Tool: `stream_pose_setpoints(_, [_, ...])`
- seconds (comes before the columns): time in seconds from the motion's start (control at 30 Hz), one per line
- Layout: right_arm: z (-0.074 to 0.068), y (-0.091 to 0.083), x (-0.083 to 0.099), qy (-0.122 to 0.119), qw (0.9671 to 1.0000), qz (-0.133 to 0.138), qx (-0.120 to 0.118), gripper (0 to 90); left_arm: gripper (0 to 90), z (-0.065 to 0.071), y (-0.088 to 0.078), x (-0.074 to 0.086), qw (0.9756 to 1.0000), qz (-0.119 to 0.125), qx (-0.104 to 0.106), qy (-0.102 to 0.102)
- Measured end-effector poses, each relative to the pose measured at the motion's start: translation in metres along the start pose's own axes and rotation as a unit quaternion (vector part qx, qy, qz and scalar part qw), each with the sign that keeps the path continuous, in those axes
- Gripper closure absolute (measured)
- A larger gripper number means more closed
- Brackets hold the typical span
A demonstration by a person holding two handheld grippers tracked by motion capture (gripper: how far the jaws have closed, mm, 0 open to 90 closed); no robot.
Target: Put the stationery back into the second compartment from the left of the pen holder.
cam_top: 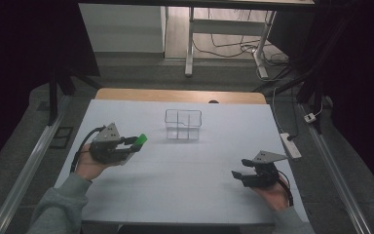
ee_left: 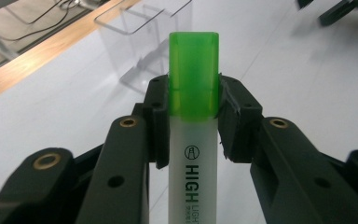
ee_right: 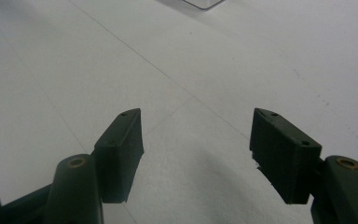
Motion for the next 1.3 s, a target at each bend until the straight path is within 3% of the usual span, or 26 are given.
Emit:
stream_pose_setpoints(0.6, [-0.004, 0.002, -0.002, -0.006, 1.0, 0.002, -0.005, 34.1, 66.3, 0.016, 0.022, -0.002, 0.9989, 0.039, 0.018, -0.016])
stream_pose_setpoints(0.97, [-0.002, 0.002, -0.001, -0.005, 1.0, 0.0, -0.002, 34.1, 66.3, 0.013, 0.032, -0.011, 0.9983, 0.056, 0.008, -0.016])
stream_pose_setpoints(1.3, [0.0, 0.0, 0.0, -0.002, 1.0, 0.0, 0.0, 34.1, 66.3, 0.005, 0.055, -0.028, 0.9977, 0.065, 0.002, -0.017])
Point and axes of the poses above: each handheld gripper's, and its own axes: y roughly forward along the jaws, x roughly out of its underside, z roughly to its right, the point moved 6 cm from there along y, roughly forward along the jaws, and after that the axes turned 13 degrees about z, right-handed, at the moved point
